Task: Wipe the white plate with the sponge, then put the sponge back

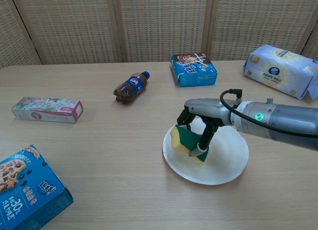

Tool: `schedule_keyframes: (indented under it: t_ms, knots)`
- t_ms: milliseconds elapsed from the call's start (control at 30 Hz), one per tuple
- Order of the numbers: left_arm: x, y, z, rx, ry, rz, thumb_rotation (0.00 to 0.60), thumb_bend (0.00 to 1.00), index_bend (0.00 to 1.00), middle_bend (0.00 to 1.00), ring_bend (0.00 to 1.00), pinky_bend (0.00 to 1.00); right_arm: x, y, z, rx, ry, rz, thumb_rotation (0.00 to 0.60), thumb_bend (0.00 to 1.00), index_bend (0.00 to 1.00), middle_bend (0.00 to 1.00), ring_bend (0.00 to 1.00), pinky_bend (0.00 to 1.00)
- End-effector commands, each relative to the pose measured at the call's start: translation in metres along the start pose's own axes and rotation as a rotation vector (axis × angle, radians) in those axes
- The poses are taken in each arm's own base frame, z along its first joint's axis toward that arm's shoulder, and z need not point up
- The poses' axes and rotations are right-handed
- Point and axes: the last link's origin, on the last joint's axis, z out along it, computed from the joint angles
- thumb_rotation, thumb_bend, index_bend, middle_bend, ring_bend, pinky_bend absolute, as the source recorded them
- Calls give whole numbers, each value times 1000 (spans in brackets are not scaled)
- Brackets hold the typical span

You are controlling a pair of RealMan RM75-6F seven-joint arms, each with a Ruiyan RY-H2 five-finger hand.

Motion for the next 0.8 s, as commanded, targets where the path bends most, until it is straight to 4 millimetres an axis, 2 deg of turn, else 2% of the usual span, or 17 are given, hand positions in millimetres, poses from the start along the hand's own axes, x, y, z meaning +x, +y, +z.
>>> schedule_keyframes:
  t_ms: [33, 167, 500, 700, 800]
  knots:
    - [0, 0, 0, 0, 0, -1, 600, 0, 0, 0, 0, 0, -4, 4, 5, -19, -9, -2, 600, 624, 648, 597, 253, 40]
    - [0, -1, 1, 4, -1, -1, 600, 0, 0, 0, 0, 0, -12, 14, 5, -43, -26, -14, 600, 624, 649, 597, 253, 40]
    - [-1, -1, 1, 4, -3, -1, 600, 0, 0, 0, 0, 0, -24, 17, 6, -39, -24, -3, 600, 624, 652, 597, 253, 40]
    - [-1, 0, 0, 3, -4, -1, 600, 0, 0, 0, 0, 0, -15, 14, 5, -12, 20, 34, 600, 624, 654, 588, 253, 40]
    - [-1, 0, 0, 2, -5, 0, 600, 0, 0, 0, 0, 0, -5, 9, 4, 15, 64, 55, 600, 624, 656, 536, 251, 40]
